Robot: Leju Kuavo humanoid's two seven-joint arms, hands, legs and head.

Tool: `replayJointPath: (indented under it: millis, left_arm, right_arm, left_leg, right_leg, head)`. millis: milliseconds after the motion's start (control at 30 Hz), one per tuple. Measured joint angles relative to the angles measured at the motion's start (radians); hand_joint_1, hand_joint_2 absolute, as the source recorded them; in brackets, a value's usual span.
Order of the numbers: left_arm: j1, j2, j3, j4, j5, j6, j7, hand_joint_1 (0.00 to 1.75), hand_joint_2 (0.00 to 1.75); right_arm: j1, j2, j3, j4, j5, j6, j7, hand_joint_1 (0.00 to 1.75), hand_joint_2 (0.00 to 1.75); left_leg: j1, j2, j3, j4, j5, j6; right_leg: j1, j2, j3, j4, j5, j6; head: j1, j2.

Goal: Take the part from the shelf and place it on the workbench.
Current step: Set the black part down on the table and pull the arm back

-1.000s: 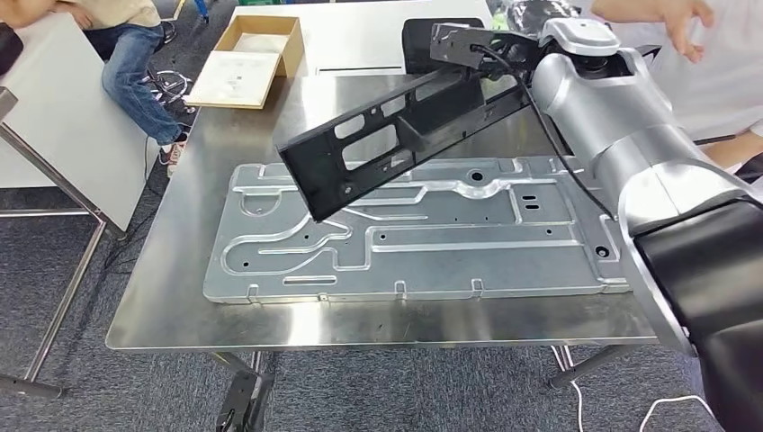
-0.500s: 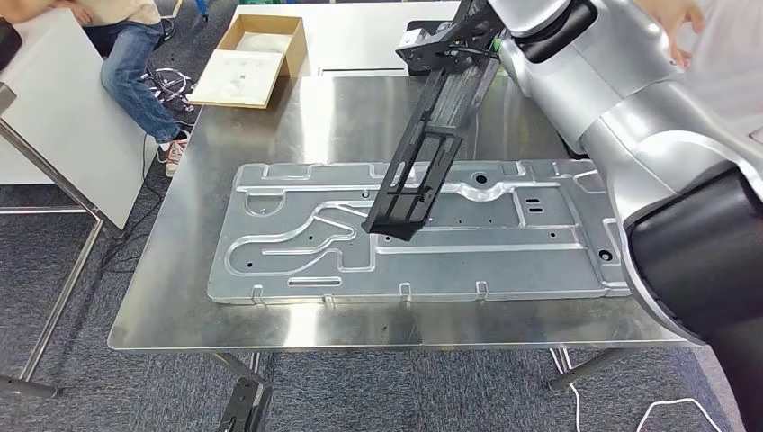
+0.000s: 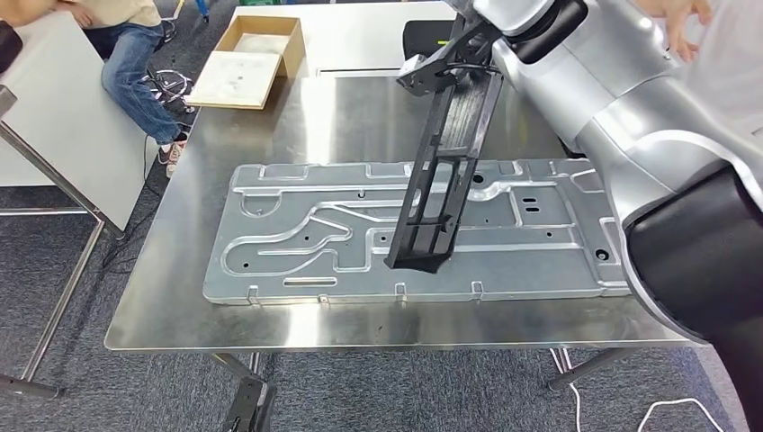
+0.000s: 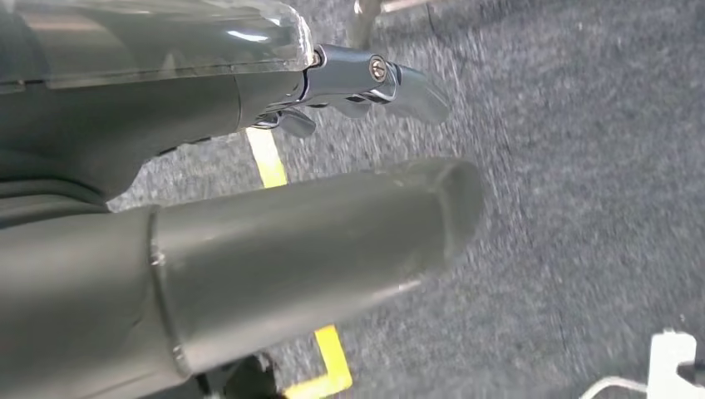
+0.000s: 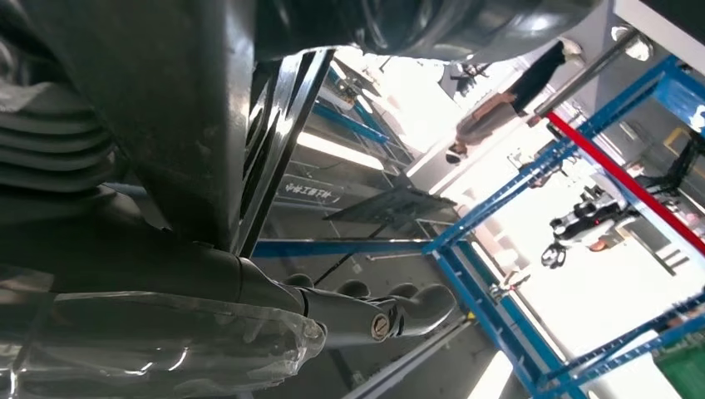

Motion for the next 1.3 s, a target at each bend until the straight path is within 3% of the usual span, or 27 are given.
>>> replayJointPath:
  millis: [67,133,167,200,233,267,333,400,467,533,600,667,700,733,767,833,900,1000,1067,1167,1200,1233,1267,1300]
  left_arm:
    - [0.000,0.000,-0.002,0.000,-0.001,-0.001,0.000,0.00,0.00]
    - [0.000,0.000,-0.003,0.000,-0.001,-0.002,0.000,0.00,0.00]
    - [0.000,0.000,-0.003,0.000,-0.001,-0.002,0.000,0.00,0.00]
    - [0.000,0.000,-0.004,0.000,-0.001,-0.003,0.000,0.00,0.00]
    - [0.000,0.000,-0.004,0.000,-0.001,-0.003,0.000,0.00,0.00]
    - [0.000,0.000,-0.004,0.000,-0.001,-0.004,0.000,0.00,0.00]
    - [-0.001,0.000,-0.004,0.000,-0.001,-0.004,0.001,0.00,0.00]
    - [-0.001,-0.001,-0.005,0.000,0.000,-0.004,0.001,0.00,0.00]
    - [-0.001,-0.001,-0.005,0.000,0.001,-0.004,0.001,0.00,0.00]
    - [-0.001,-0.001,-0.005,0.000,0.005,-0.005,0.001,0.00,0.00]
    - [-0.003,-0.002,-0.006,0.000,0.011,-0.007,0.000,0.00,0.00]
    - [-0.003,-0.002,-0.006,0.000,0.015,-0.008,0.000,0.00,0.00]
    - [-0.003,-0.002,-0.006,0.000,0.016,-0.008,0.000,0.00,0.00]
    - [-0.002,-0.002,-0.006,0.000,0.017,-0.009,-0.001,0.00,0.00]
    - [-0.002,-0.002,-0.006,0.000,0.018,-0.010,-0.001,0.00,0.00]
    - [-0.002,-0.002,-0.006,0.000,0.018,-0.013,-0.002,0.00,0.00]
    - [-0.003,-0.003,-0.006,0.000,0.019,-0.015,-0.002,0.00,0.00]
    - [-0.004,-0.003,-0.006,0.000,0.020,-0.016,-0.003,0.00,0.00]
    - [-0.003,-0.002,-0.006,0.000,0.021,-0.017,-0.003,0.00,0.00]
    - [-0.002,-0.001,-0.006,0.000,0.026,-0.020,-0.003,0.00,0.00]
    - [-0.002,0.000,-0.006,0.000,0.028,-0.021,-0.003,0.00,0.00]
    - [-0.001,0.000,-0.006,0.000,0.029,-0.021,-0.003,0.00,0.00]
    - [-0.001,0.001,-0.006,0.000,0.031,-0.021,-0.003,0.00,0.00]
    - [-0.001,0.001,-0.006,0.000,0.032,-0.021,-0.003,0.00,0.00]
  right_arm:
    - [-0.001,0.004,0.005,0.002,0.001,-0.001,-0.005,0.00,0.00]
    - [-0.002,0.008,0.011,0.004,0.001,-0.002,-0.011,0.00,0.00]
    - [0.000,0.010,0.014,0.004,0.001,-0.002,-0.014,0.00,0.00]
    - [0.001,0.011,0.017,0.005,0.001,-0.003,-0.018,0.00,0.00]
    - [0.002,0.012,0.019,0.005,0.001,-0.003,-0.021,0.00,0.00]
    - [0.003,0.012,0.021,0.005,0.000,-0.002,-0.025,0.00,0.00]
    - [0.004,0.013,0.025,0.006,-0.002,-0.001,-0.037,0.00,0.00]
    - [0.005,0.015,0.030,0.006,-0.007,0.004,-0.053,0.00,0.00]
    - [0.009,0.016,0.033,0.007,-0.019,0.017,-0.074,0.00,0.00]
    - [0.011,0.016,0.035,0.007,-0.046,0.055,-0.106,0.00,0.00]
    - [0.013,0.018,0.035,0.008,-0.091,0.110,-0.141,0.00,0.00]
    - [0.025,0.020,0.032,0.011,-0.144,0.156,-0.157,0.00,0.00]
    - [0.032,0.021,0.029,0.013,-0.169,0.178,-0.159,0.00,0.00]
    - [0.037,0.021,0.025,0.015,-0.194,0.201,-0.158,0.00,0.00]
    - [0.040,0.021,0.018,0.016,-0.216,0.222,-0.157,0.00,0.00]
    - [0.040,0.023,0.001,0.018,-0.253,0.251,-0.154,0.00,0.00]
    - [0.039,0.026,-0.013,0.020,-0.269,0.261,-0.152,0.00,0.00]
    - [0.039,0.029,-0.024,0.023,-0.295,0.289,-0.143,0.00,0.00]
    - [0.037,0.031,-0.039,0.027,-0.339,0.331,-0.129,0.00,0.00]
    - [0.035,0.035,-0.059,0.035,-0.397,0.386,-0.115,0.00,0.00]
    - [0.035,0.035,-0.061,0.037,-0.407,0.396,-0.113,0.00,0.00]
    - [0.036,0.036,-0.063,0.039,-0.417,0.404,-0.112,0.00,0.00]
    - [0.036,0.036,-0.063,0.040,-0.424,0.409,-0.111,0.00,0.00]
    - [0.036,0.036,-0.064,0.041,-0.431,0.411,-0.109,0.00,0.00]
  left_leg:
    - [0.003,0.001,-0.027,0.065,-0.043,-0.011]
    - [0.007,0.001,-0.085,0.199,-0.107,-0.019]
    - [0.008,0.001,-0.112,0.256,-0.126,-0.022]
    - [0.008,0.001,-0.126,0.283,-0.127,-0.023]
    - [0.008,0.001,-0.122,0.269,-0.108,-0.022]
    - [0.008,0.001,-0.099,0.218,-0.074,-0.021]
    - [0.007,0.002,-0.035,0.077,-0.008,-0.015]
    - [0.003,0.001,-0.002,0.002,0.011,-0.007]
    - [0.001,-0.001,0.000,-0.006,0.010,0.003]
    - [0.005,0.000,0.003,-0.013,0.016,0.015]
    - [0.006,0.001,0.005,-0.019,0.019,0.026]
    - [0.005,0.001,0.005,-0.019,0.019,0.031]
    - [0.004,0.000,0.005,-0.018,0.018,0.032]
    - [0.003,-0.001,0.005,-0.017,0.018,0.032]
    - [0.002,-0.002,0.006,-0.016,0.018,0.032]
    - [-0.002,-0.003,0.006,-0.014,0.015,0.030]
    - [-0.006,-0.002,0.003,-0.012,0.014,0.025]
    - [-0.006,-0.001,0.001,-0.012,0.012,0.012]
    - [-0.005,-0.001,-0.013,0.022,-0.015,0.001]
    - [0.004,0.000,-0.090,0.202,-0.106,-0.015]
    - [0.007,0.000,-0.112,0.250,-0.119,-0.020]
    - [0.009,0.000,-0.120,0.265,-0.114,-0.023]
    - [0.012,0.000,-0.108,0.238,-0.090,-0.025]
    - [0.014,0.001,-0.079,0.178,-0.053,-0.027]
  right_leg:
    - [-0.005,-0.002,0.003,-0.006,0.003,-0.010]
    - [-0.005,-0.003,0.003,-0.006,0.003,-0.015]
    - [-0.005,-0.002,0.003,-0.006,0.003,-0.016]
    - [-0.005,-0.002,0.003,-0.005,0.002,-0.016]
    - [-0.005,-0.002,0.004,-0.005,0.002,-0.015]
    - [-0.005,-0.001,0.006,-0.004,0.000,-0.014]
    - [-0.003,-0.001,0.008,-0.002,-0.003,-0.008]
    - [0.000,0.000,0.004,-0.001,-0.003,0.001]
    - [0.001,0.000,0.002,-0.003,0.000,0.011]
    - [-0.001,-0.001,-0.004,0.013,-0.015,0.020]
    - [-0.003,-0.001,-0.043,0.101,-0.068,0.025]
    - [-0.004,-0.002,-0.105,0.233,-0.122,0.027]
    - [-0.004,-0.002,-0.125,0.272,-0.129,0.028]
    - [-0.004,-0.002,-0.127,0.273,-0.117,0.026]
    - [-0.003,-0.002,-0.111,0.236,-0.088,0.023]
    - [0.001,-0.002,-0.044,0.100,-0.023,0.012]
    - [0.006,-0.003,-0.004,0.010,0.003,0.005]
    - [0.005,-0.004,0.001,-0.008,0.005,-0.001]
    - [-0.002,-0.006,0.008,-0.019,0.010,-0.009]
    - [-0.005,-0.007,0.011,-0.023,0.011,-0.015]
    - [-0.005,-0.007,0.011,-0.021,0.010,-0.015]
    - [-0.005,-0.007,0.011,-0.019,0.009,-0.015]
    - [-0.006,-0.006,0.011,-0.016,0.007,-0.013]
    - [-0.007,-0.006,0.012,-0.013,0.005,-0.010]
  head:
    - [0.000,0.000]
    - [0.000,0.000]
    - [0.000,0.000]
    - [0.000,0.000]
    - [0.000,0.000]
    - [0.000,0.000]
    - [0.000,0.000]
    - [0.000,0.000]
    - [0.000,0.000]
    - [0.000,0.000]
    - [0.000,0.000]
    - [0.000,0.000]
    - [0.000,0.000]
    - [0.000,0.000]
    - [0.000,0.000]
    - [0.000,0.000]
    - [0.000,0.000]
    - [0.000,0.000]
    - [0.000,0.000]
    - [-0.001,0.000]
    - [-0.001,0.000]
    - [-0.001,0.000]
    - [-0.001,0.000]
    - [-0.001,0.000]
